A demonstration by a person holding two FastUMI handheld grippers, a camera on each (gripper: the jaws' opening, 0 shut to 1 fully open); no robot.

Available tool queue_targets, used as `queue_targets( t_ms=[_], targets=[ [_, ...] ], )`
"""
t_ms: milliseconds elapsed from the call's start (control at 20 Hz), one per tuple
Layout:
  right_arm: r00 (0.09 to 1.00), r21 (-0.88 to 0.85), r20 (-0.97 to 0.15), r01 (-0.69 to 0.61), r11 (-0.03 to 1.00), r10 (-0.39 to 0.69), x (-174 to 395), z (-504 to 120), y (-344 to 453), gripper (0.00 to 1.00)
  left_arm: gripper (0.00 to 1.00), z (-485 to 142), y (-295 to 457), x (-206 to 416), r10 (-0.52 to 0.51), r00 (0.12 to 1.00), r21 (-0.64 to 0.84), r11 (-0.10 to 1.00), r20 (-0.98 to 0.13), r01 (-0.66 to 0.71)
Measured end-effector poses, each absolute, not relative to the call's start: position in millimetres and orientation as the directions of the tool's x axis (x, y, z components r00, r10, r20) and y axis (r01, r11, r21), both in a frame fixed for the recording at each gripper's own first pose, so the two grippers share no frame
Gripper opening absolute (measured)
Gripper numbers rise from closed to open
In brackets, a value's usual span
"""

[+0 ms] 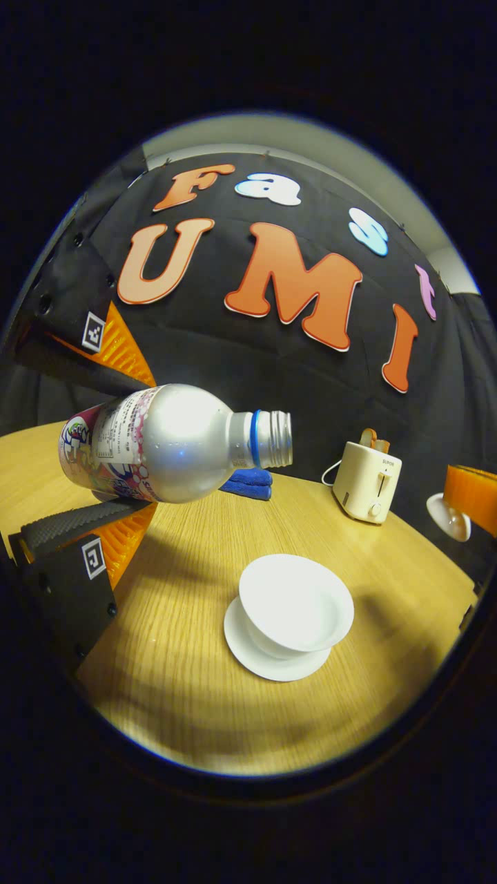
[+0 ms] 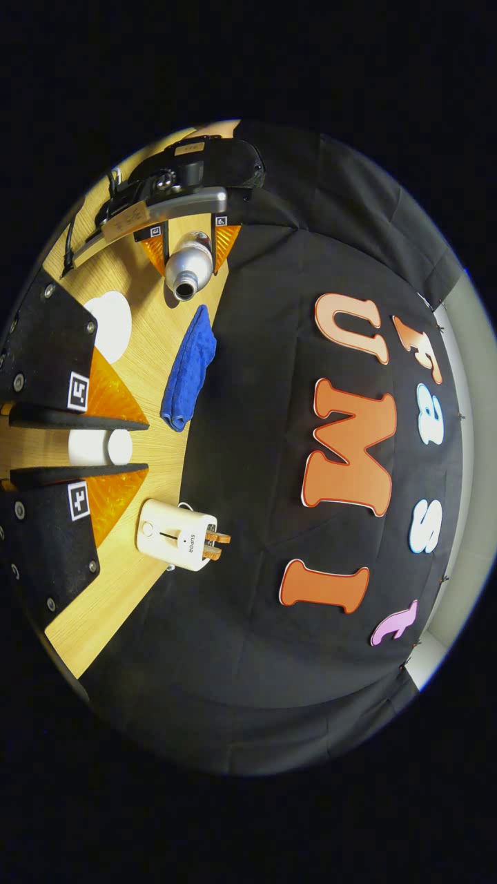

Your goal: Open the teacup lid with one hand, grasp the water bottle and pour water into the teacup with the other hand; after pouring, place the water bottle on the coaster and then close the teacup lid.

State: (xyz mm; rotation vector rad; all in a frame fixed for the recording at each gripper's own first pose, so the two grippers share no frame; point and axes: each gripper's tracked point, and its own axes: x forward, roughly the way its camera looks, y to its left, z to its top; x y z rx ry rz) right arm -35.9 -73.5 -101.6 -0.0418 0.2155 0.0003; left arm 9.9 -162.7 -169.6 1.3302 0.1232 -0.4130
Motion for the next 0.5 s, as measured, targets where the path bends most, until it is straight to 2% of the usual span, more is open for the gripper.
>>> queue_targets(
  t_ms=[150, 200, 250, 350, 400, 450, 500],
  targets=[
    [0.977, -0.034, -0.211, 0.009, 0.999, -0.016, -38, -101, -80, 0.23, 0.82, -164, -167, 14, -0.24, 0.92, 0.938, 0.08, -0.311, 0.337],
    [0.978, -0.033, -0.209, 0.013, 0.999, -0.019, -39, -101, -81, 0.23, 0.8, -162, -166, 14, -0.249, 0.917, 0.942, 0.047, -0.312, 0.333],
    [0.978, -0.033, -0.208, 0.017, 0.999, -0.023, -40, -99, -83, 0.23, 0.82, -159, -165, 15, -0.251, 0.915, 0.945, 0.008, -0.315, 0.327],
    [0.978, -0.033, -0.209, 0.017, 0.999, -0.023, -41, -100, -84, 0.23, 0.78, -152, -171, 17, -0.275, 0.908, 0.948, -0.059, -0.316, 0.312],
    [0.977, -0.034, -0.21, 0.018, 0.999, -0.025, -43, -100, -86, 0.23, 0.81, -153, -170, 18, -0.281, 0.903, 0.946, -0.075, -0.325, 0.317],
    [0.977, -0.036, -0.211, 0.021, 0.999, -0.028, -43, -100, -87, 0.23, 0.77, -153, -171, 19, -0.287, 0.9, 0.945, -0.097, -0.328, 0.313],
    [0.977, -0.038, -0.211, 0.023, 0.999, -0.031, -44, -100, -88, 0.23, 0.81, -149, -172, 19, -0.294, 0.899, 0.945, -0.127, -0.325, 0.3]
  ],
)
